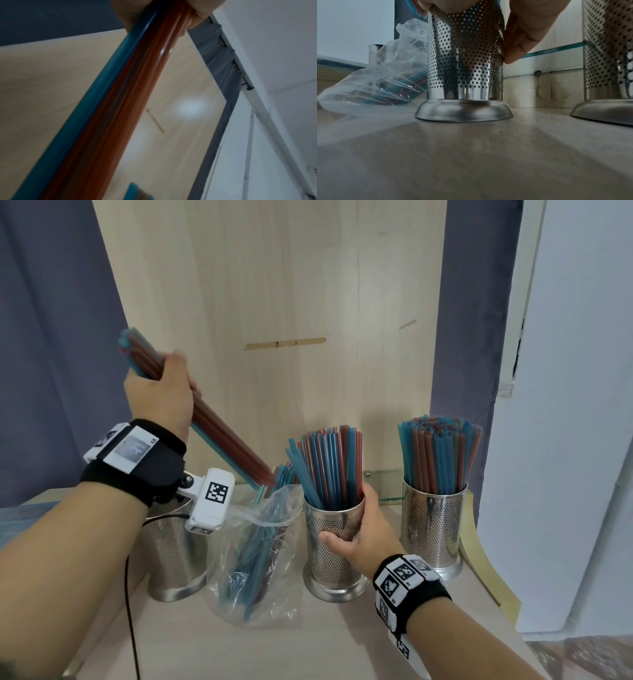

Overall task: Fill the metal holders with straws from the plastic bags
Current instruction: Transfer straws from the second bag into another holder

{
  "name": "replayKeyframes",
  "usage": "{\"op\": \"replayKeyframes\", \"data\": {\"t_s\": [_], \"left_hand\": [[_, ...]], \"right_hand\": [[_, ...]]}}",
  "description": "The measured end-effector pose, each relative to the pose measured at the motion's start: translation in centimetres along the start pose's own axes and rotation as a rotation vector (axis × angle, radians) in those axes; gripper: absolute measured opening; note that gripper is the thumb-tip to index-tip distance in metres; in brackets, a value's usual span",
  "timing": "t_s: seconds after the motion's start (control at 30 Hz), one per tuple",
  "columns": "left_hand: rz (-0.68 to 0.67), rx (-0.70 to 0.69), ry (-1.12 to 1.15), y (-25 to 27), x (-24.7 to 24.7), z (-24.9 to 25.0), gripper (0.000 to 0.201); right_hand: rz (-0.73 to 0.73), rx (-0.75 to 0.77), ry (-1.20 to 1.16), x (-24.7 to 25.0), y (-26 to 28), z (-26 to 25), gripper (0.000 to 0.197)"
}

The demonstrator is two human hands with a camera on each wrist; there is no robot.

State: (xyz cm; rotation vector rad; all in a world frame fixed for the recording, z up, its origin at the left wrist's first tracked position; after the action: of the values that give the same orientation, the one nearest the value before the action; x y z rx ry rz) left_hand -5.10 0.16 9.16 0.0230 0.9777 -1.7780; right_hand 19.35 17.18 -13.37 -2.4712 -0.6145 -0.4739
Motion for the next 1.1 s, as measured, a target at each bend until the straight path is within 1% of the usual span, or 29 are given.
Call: {"op": "replayKeyframes", "data": {"t_s": [0.13,0.27,0.37,0.47,0.57,0.63,0.73,0.8,0.97,1.03,1.1], "left_hand": [[-0.024,0.006,0.153,0.1,-1.2,1.9,0.017],[-0.063,0.101,0.248,1.4,-3.1,1.8,0.021],[-0.092,0.201,0.245,3.3,-4.7,0.3,0.031],[-0.138,0.242,0.183,5.3,-5.7,-1.8,0.029],[-0.182,0.222,0.081,7.0,-6.1,-3.4,0.022],[-0.183,0.179,0.034,8.0,-6.1,-3.8,0.013],[-0.191,0.100,-0.053,9.4,-6.0,-3.7,0.008],[-0.231,0.064,-0.092,10.4,-6.1,-3.7,0.008],[-0.397,-0.028,-0.200,12.4,-7.3,-3.6,0.018],[-0.417,-0.033,-0.252,12.6,-7.6,-4.0,0.020],[-0.439,-0.022,-0.309,12.8,-7.8,-4.8,0.025]], "right_hand": [[-0.002,-0.012,0.005,0.0,0.0,0.2,0.100],[0.002,-0.010,0.002,0.0,0.0,0.1,0.098],[0.004,-0.009,-0.002,0.1,0.0,0.0,0.096],[-0.004,-0.013,-0.008,0.1,0.1,-0.1,0.093],[0.000,-0.007,-0.015,0.1,0.1,-0.3,0.091],[0.005,-0.007,-0.021,0.2,0.2,-0.3,0.091],[0.004,-0.003,-0.034,0.2,0.2,-0.2,0.092],[0.003,-0.003,-0.035,0.2,0.1,-0.1,0.094],[0.004,-0.005,-0.026,0.2,0.0,-0.1,0.098],[0.004,-0.005,-0.026,0.2,0.0,-0.1,0.099],[0.005,-0.002,-0.031,0.2,0.1,-0.2,0.099]]}}
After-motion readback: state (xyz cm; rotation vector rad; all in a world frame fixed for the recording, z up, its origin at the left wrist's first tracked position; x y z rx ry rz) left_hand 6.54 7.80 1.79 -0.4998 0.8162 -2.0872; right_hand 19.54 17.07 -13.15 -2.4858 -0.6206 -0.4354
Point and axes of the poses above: each hand's wrist, its own y-axis away from the middle knuckle, its own x-axis out of the back of the hand, z = x × y, the point moved 8 cm from there along -y, towards the middle knuckle, and after that the axes turned 4 degrees about -x, right-handed, at the moved point
